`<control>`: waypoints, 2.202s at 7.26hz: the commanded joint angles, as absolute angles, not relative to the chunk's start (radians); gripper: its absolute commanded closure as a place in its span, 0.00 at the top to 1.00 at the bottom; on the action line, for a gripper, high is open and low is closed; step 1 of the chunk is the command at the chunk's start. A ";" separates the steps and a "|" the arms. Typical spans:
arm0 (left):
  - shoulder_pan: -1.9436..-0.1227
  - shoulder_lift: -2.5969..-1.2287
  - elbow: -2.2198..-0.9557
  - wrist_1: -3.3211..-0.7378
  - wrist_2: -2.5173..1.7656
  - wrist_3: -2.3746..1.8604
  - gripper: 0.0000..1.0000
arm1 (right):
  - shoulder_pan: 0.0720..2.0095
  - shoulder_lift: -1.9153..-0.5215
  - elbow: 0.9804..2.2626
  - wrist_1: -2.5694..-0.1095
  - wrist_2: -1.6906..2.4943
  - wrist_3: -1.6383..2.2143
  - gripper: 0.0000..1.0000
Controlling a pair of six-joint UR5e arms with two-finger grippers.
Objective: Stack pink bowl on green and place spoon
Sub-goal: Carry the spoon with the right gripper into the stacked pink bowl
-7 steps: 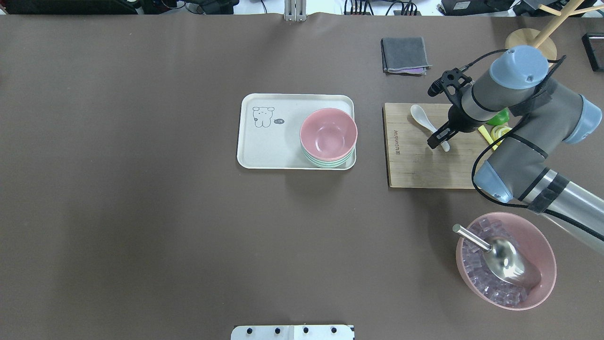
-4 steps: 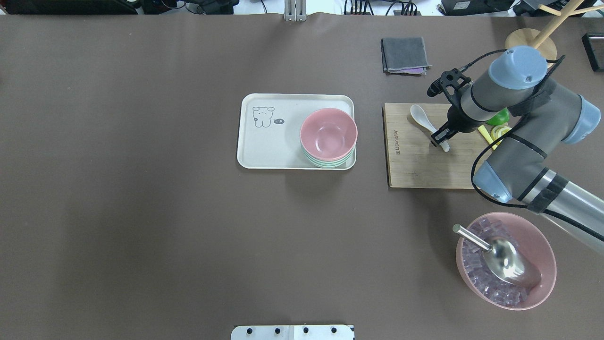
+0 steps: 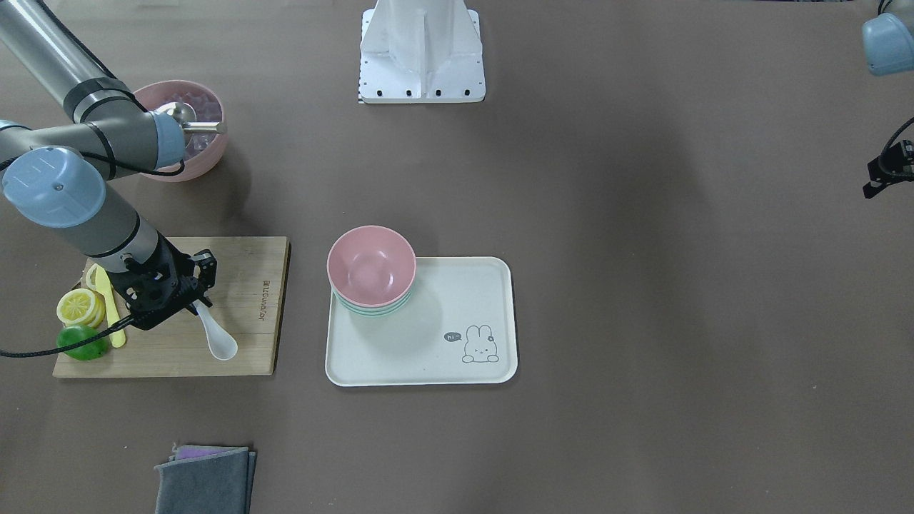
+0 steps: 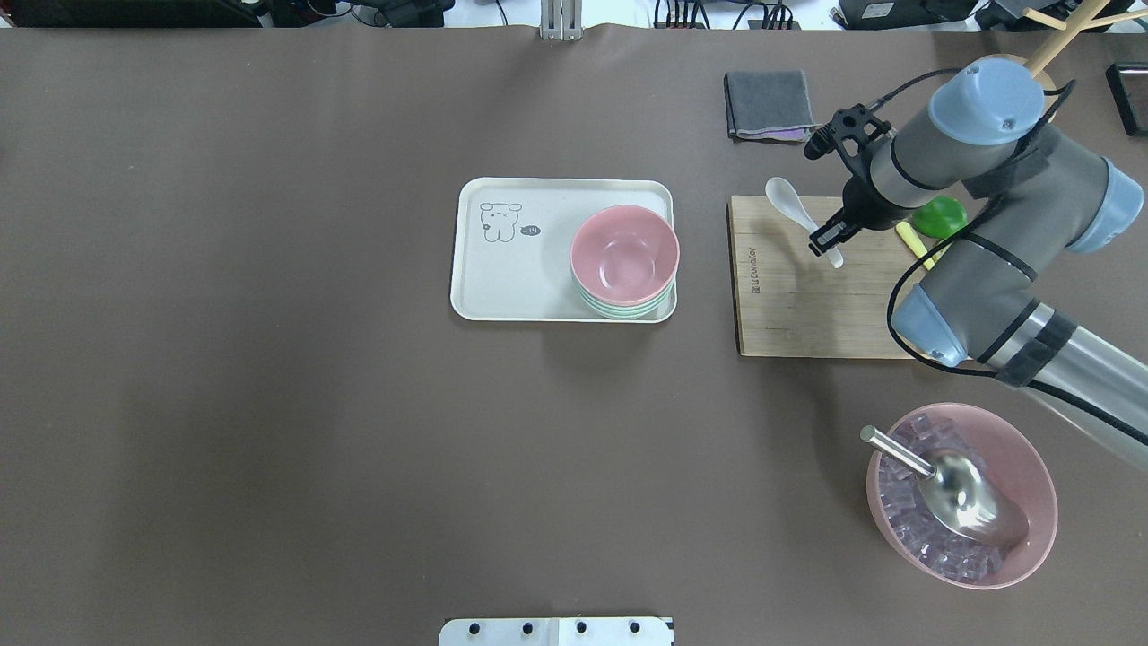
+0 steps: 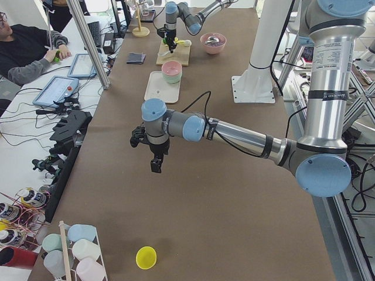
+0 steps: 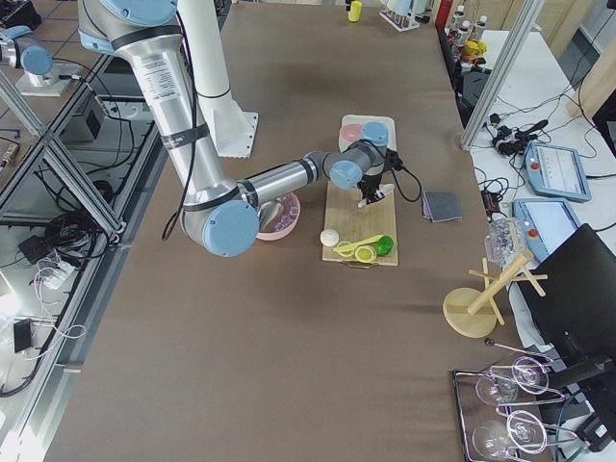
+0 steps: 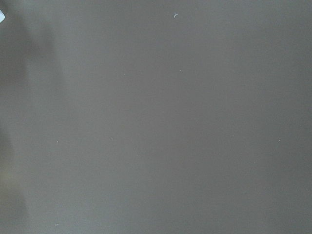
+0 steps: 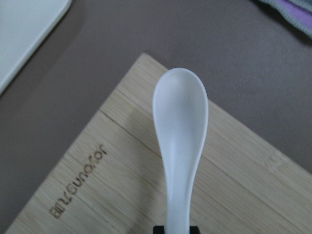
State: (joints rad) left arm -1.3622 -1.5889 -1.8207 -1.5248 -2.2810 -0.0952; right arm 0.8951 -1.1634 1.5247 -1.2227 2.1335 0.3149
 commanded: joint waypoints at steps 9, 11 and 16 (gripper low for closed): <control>-1.364 -1.588 -1.818 -1.525 -2.281 -0.095 0.99 | 0.586 -0.857 1.749 -1.750 1.908 1.023 0.00; -1.362 -1.588 -1.816 -1.525 -2.281 -0.095 0.99 | 0.586 -0.854 1.732 -1.747 1.904 1.003 0.00; -1.364 -1.588 -1.812 -1.525 -2.281 -0.095 0.99 | 0.592 -0.853 1.686 -1.687 1.853 0.963 0.99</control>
State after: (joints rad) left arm -1.3623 -1.5876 -1.8130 -1.5248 -2.2810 -0.0951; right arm 0.5889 -0.8529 1.6885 -1.6907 1.8669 0.9625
